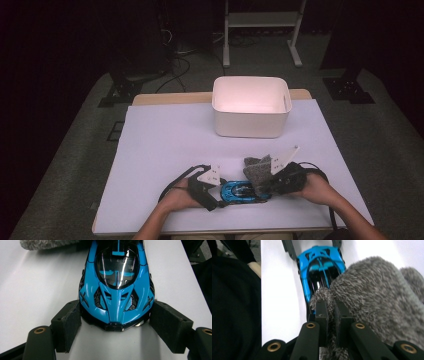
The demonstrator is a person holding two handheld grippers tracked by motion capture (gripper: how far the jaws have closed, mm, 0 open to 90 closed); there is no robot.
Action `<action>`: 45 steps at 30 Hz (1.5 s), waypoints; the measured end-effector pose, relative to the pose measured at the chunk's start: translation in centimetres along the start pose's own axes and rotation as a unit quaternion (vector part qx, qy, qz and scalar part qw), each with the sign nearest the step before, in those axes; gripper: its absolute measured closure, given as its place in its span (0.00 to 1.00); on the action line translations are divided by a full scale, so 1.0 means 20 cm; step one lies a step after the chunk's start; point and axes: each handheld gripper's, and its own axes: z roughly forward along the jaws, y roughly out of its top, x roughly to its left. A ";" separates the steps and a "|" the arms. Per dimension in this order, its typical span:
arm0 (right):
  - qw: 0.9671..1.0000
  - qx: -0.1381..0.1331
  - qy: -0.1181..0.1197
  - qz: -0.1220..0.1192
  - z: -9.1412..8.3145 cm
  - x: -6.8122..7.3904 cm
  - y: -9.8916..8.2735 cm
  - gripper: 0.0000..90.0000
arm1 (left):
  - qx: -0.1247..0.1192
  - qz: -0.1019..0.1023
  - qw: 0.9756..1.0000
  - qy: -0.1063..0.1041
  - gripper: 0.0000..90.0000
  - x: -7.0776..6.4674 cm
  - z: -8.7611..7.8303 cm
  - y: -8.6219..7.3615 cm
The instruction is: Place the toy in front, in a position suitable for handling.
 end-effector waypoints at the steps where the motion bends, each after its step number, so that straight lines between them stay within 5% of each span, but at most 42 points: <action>1: 1.000 -0.001 0.002 -0.001 0.01 0.00 0.01 0.92 | 0.000 0.000 1.000 0.000 0.28 0.00 0.00 0.00; 15: 1.000 -0.013 0.016 -0.017 0.14 -0.07 0.20 0.91 | 0.002 0.002 1.000 0.000 0.28 0.00 0.00 0.00; 23: 1.000 -0.004 0.009 0.004 0.04 -0.07 0.08 0.91 | 0.003 0.002 1.000 0.000 0.28 0.00 0.00 0.00; 28: 0.999 -0.031 0.012 0.026 -0.01 -0.04 -0.04 0.91 | 0.004 0.003 1.000 -0.001 0.28 0.00 0.00 0.00; 34: 0.999 -0.031 0.020 0.022 0.00 0.00 -0.06 0.91 | 0.017 0.008 1.000 0.002 0.25 -0.01 0.00 0.02; 45: 0.999 -0.035 0.016 0.015 0.03 0.02 -0.09 0.92 | 0.021 -0.011 0.999 -0.027 0.22 0.01 -0.04 0.03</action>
